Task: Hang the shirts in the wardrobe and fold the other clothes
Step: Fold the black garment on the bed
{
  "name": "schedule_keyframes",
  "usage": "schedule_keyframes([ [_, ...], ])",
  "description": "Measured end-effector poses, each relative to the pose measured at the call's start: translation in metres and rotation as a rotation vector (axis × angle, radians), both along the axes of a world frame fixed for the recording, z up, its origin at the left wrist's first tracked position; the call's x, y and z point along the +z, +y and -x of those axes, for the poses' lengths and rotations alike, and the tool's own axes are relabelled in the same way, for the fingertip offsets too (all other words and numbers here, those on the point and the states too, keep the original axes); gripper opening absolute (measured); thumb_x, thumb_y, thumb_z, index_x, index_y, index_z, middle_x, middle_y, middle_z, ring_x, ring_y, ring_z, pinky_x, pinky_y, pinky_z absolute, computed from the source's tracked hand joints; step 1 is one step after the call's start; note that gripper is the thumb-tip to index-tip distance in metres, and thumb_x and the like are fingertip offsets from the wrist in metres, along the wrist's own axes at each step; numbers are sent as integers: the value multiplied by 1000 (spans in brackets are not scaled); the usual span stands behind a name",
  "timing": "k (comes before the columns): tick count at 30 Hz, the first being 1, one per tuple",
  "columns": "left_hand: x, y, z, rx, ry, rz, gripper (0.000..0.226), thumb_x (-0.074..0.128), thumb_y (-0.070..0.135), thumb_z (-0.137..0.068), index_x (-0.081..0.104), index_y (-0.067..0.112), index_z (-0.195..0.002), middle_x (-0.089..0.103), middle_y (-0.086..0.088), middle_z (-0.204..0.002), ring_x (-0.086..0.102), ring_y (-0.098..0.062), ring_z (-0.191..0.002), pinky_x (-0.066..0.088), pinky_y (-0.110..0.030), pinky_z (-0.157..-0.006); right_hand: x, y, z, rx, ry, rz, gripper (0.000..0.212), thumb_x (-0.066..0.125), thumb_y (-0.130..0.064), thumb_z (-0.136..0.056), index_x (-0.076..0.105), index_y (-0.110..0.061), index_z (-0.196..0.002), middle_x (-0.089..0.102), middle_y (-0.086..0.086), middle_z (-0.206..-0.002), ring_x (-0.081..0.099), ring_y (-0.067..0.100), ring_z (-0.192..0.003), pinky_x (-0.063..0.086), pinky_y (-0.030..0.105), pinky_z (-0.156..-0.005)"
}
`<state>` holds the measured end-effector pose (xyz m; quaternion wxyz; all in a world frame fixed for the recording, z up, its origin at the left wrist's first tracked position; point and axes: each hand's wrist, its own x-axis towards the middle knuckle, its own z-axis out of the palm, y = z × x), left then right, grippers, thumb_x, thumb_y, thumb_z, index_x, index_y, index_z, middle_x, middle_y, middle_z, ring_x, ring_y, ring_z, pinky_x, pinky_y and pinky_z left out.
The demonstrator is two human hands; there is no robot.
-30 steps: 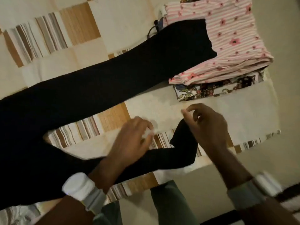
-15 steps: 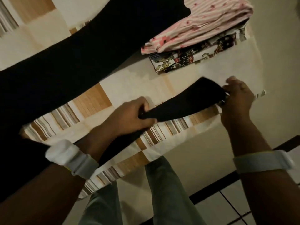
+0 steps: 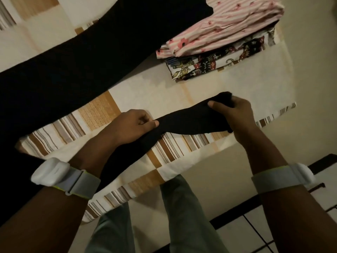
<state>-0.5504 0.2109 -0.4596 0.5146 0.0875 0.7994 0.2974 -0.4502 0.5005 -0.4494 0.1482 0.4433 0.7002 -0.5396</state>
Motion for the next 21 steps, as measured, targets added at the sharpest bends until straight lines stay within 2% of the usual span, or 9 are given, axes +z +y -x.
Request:
schedule_keyframes([
  [3, 1, -7, 1, 121, -54, -107, 22, 73, 50, -91, 76, 28, -93, 75, 6, -89, 73, -14, -94, 59, -41, -90, 21, 26, -5, -178, 280, 80, 15, 79, -16, -88, 69, -16, -99, 77, 2, -95, 76, 19, -87, 62, 33, -77],
  [6, 3, -12, 6, 239, -104, -161, 28, 82, 46, -85, 77, 30, -108, 77, 3, -99, 73, -10, -102, 56, -38, -101, 39, 44, -12, -111, 380, 103, 14, 77, -13, -85, 66, -17, -93, 76, -5, -87, 74, 17, -83, 60, 30, -75],
  [8, 9, -13, 10, 161, -184, -154, 35, 80, 48, -81, 77, 27, -109, 77, 6, -107, 72, -7, -104, 54, -33, -103, 46, 48, -15, -75, 395, 104, 14, 75, -15, -84, 65, -17, -93, 76, -7, -86, 74, 15, -82, 59, 29, -75],
  [10, 15, -15, 16, 49, -256, -123, 40, 79, 51, -77, 76, 27, -109, 78, 7, -107, 73, -7, -102, 55, -31, -98, 48, 49, -15, -40, 403, 100, 12, 74, -14, -86, 66, -19, -94, 76, -7, -87, 74, 14, -83, 59, 29, -76],
  [12, 19, -18, 20, -40, -300, -88, 30, 80, 41, -83, 75, 24, -106, 79, 4, -96, 76, -9, -90, 57, -23, -80, 46, 51, -15, -23, 407, 58, 12, 73, -11, -90, 67, -19, -95, 76, -7, -88, 73, 15, -85, 59, 30, -78],
  [14, 17, -23, 22, -27, -197, -84, 20, 82, 33, -85, 76, 20, -98, 74, 5, -74, 71, -7, -70, 51, -18, -65, 43, 52, -14, -31, 404, -7, 12, 74, -10, -92, 66, -18, -97, 77, -7, -87, 74, 15, -85, 59, 30, -77],
  [16, 13, -31, 21, 82, -36, -115, 15, 82, 30, -86, 76, 18, -91, 62, 8, -61, 61, -4, -60, 47, -18, -63, 37, 50, -11, -47, 391, -74, 12, 76, -12, -92, 66, -18, -97, 77, -8, -85, 74, 14, -84, 60, 30, -77],
  [18, 8, -37, 19, 163, 57, -135, 10, 80, 29, -88, 76, 20, -88, 69, 8, -71, 66, -4, -69, 53, -22, -72, 30, 47, -6, -63, 371, -109, 11, 76, -14, -92, 67, -21, -95, 76, -9, -84, 73, 13, -84, 60, 29, -77],
  [21, 0, -40, 13, 179, 115, -118, 7, 76, 30, -92, 74, 26, -88, 75, 7, -87, 72, -10, -86, 59, -38, -86, 14, 47, 2, -71, 330, -160, 7, 77, -23, -92, 71, -25, -94, 75, -8, -86, 73, 15, -87, 60, 29, -75],
])
